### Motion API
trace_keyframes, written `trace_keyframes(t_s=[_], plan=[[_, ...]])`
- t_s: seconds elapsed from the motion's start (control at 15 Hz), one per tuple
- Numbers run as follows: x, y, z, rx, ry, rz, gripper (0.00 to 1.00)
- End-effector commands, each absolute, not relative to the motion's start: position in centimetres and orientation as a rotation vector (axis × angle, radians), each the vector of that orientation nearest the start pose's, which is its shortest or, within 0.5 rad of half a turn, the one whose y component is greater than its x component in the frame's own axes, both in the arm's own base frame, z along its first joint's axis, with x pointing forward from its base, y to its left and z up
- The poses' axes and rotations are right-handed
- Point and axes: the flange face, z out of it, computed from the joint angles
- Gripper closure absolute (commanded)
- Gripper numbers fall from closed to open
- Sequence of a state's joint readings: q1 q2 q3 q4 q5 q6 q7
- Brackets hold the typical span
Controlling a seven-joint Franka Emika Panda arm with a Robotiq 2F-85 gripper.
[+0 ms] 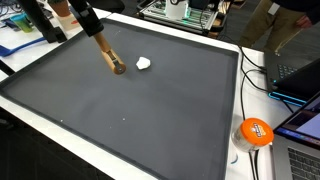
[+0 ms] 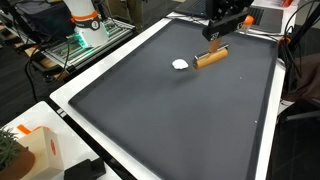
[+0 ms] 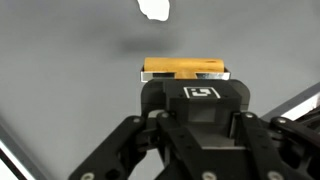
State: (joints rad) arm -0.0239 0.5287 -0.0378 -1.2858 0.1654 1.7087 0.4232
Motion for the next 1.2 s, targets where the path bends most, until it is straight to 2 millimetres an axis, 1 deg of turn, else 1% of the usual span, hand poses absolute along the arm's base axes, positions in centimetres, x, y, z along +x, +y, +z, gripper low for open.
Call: trace_keyframes(t_s=[0.0,0.13,0.33,0.53,0.6,0.73,0.87,1.0,1.13], plan=[[66.3,-0.5,44.7,-2.875,0.936,0.116,0.78],[64.9,0.5,44.8,-2.849,1.046,0.072,0.78],[62.2,2.0,44.9,-2.782,1.208,0.023,0.78],[58.7,2.8,45.1,-2.751,1.345,-0.026,0.78],[57.3,3.0,45.2,-2.756,1.374,-0.030,0.78],[54.0,3.3,45.2,-2.790,1.388,-0.011,0.78],[50.6,3.6,45.4,-2.828,1.361,0.008,0.78],[46.9,3.9,45.6,-2.894,1.299,0.033,0.78],[43.5,4.5,46.6,-2.981,1.186,0.026,0.78]])
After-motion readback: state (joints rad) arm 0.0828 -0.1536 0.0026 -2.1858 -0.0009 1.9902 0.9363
